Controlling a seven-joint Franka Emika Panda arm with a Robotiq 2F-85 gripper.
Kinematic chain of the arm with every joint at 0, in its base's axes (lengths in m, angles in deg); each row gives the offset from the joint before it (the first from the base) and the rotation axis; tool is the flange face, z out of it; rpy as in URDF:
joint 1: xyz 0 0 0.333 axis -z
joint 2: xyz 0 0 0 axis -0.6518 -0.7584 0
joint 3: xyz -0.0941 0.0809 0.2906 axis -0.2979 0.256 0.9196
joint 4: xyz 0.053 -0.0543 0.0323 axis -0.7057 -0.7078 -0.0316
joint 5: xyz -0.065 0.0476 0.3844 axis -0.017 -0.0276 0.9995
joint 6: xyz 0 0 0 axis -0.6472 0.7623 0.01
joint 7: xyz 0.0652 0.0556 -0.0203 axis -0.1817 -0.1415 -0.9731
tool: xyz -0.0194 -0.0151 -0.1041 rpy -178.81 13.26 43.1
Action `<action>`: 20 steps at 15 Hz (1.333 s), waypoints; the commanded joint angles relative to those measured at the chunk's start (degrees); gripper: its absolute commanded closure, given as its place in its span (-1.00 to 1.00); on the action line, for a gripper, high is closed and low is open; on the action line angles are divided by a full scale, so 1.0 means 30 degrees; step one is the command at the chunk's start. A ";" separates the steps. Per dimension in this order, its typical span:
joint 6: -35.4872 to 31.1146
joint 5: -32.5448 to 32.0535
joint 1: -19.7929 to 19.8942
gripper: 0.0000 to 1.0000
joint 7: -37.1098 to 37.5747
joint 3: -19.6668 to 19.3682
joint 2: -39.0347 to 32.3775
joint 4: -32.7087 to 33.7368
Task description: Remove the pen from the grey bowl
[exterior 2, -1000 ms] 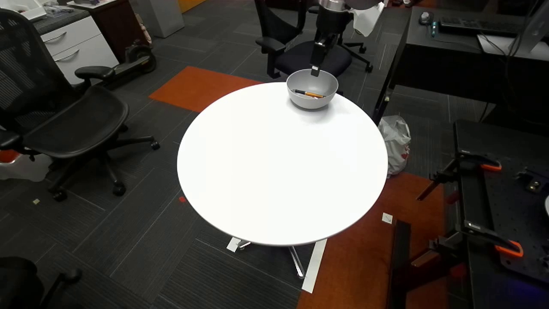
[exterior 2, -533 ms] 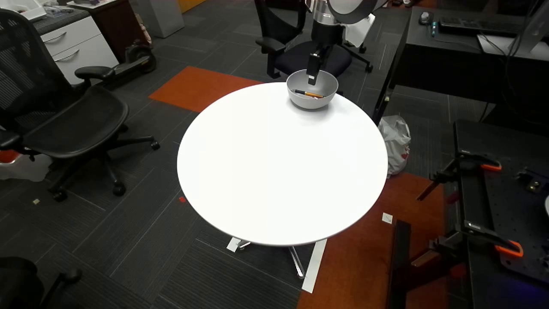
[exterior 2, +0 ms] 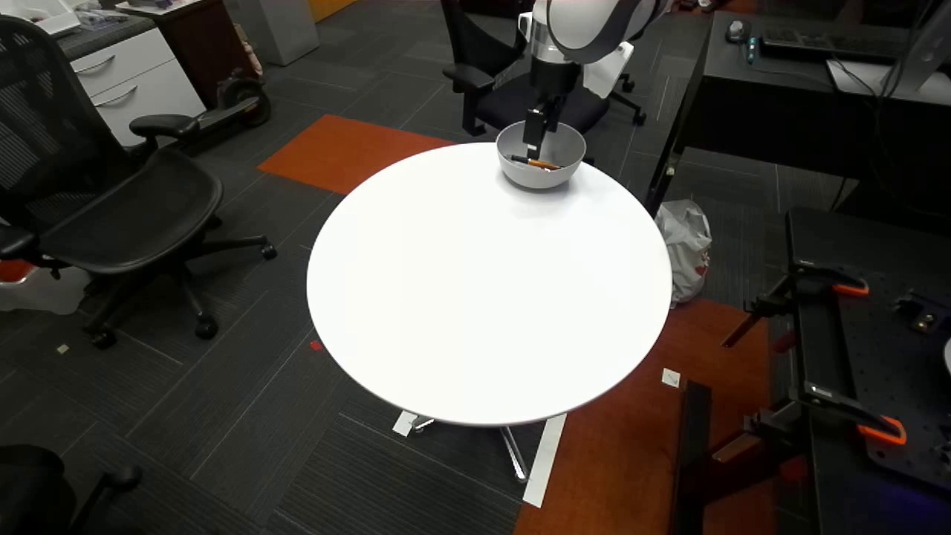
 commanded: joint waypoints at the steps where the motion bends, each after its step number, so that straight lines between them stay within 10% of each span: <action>1: 0.1202 0.0065 0.0348 -1.00 -0.0092 0.0281 -0.0866 0.1458; 13: 0.2244 -0.0093 0.0367 -1.00 0.0336 0.0069 -0.2828 0.3644; 14: 0.2290 -0.0066 0.0380 -0.50 0.0366 0.0081 -0.2964 0.3791; 20: 0.2459 -0.0091 0.0413 0.32 0.0435 0.0054 -0.3471 0.4324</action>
